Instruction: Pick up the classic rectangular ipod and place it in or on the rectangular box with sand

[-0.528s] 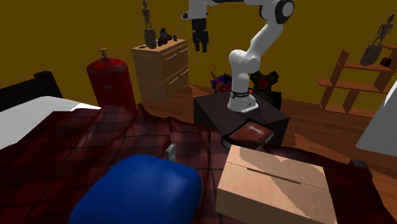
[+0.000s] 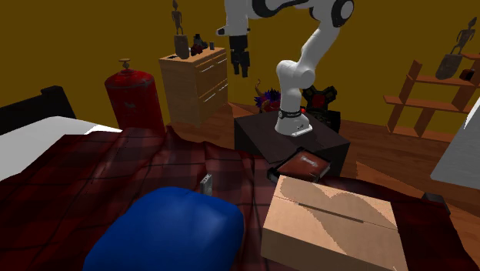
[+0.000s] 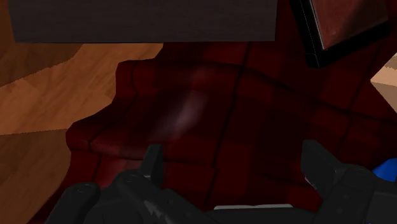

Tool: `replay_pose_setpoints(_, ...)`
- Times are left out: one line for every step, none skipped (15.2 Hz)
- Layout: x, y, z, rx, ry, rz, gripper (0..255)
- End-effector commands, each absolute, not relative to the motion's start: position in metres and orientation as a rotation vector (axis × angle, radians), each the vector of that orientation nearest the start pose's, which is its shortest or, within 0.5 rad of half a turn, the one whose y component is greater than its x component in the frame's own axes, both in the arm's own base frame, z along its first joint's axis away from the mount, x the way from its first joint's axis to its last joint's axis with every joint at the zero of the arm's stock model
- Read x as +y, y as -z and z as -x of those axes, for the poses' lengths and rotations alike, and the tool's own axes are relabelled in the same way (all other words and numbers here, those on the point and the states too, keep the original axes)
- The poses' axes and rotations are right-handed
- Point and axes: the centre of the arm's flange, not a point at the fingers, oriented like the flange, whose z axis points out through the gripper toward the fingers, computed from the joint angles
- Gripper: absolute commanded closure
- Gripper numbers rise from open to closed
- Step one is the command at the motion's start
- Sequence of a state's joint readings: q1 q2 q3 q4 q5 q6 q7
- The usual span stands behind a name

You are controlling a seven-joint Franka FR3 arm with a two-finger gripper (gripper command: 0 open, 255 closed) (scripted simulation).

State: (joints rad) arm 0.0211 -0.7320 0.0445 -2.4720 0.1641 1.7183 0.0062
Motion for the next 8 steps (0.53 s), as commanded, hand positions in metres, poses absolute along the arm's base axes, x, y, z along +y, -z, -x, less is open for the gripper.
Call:
replay_pose_setpoints(0.057, -0.518, -0.337, -0.012, -0.028, 3.012, 0)
replay_pose_setpoints(0.066, -0.511, -0.343, -0.003, -0.025, 3.013, 0)
replay_pose_setpoints(0.076, -0.504, -0.349, 0.006, -0.021, 3.014, 0)
replay_pose_setpoints(0.086, -0.497, -0.355, 0.014, -0.018, 3.015, 0)
replay_pose_setpoints(0.095, -0.491, -0.361, 0.023, -0.014, 3.017, 0)
replay_pose_setpoints(0.104, -0.484, -0.367, 0.032, -0.01, 3.018, 0)
replay_pose_setpoints(0.114, -0.477, -0.373, 0.041, -0.007, 3.019, 0)
replay_pose_setpoints(0.123, -0.47, -0.379, 0.05, -0.003, 3.02, 0)
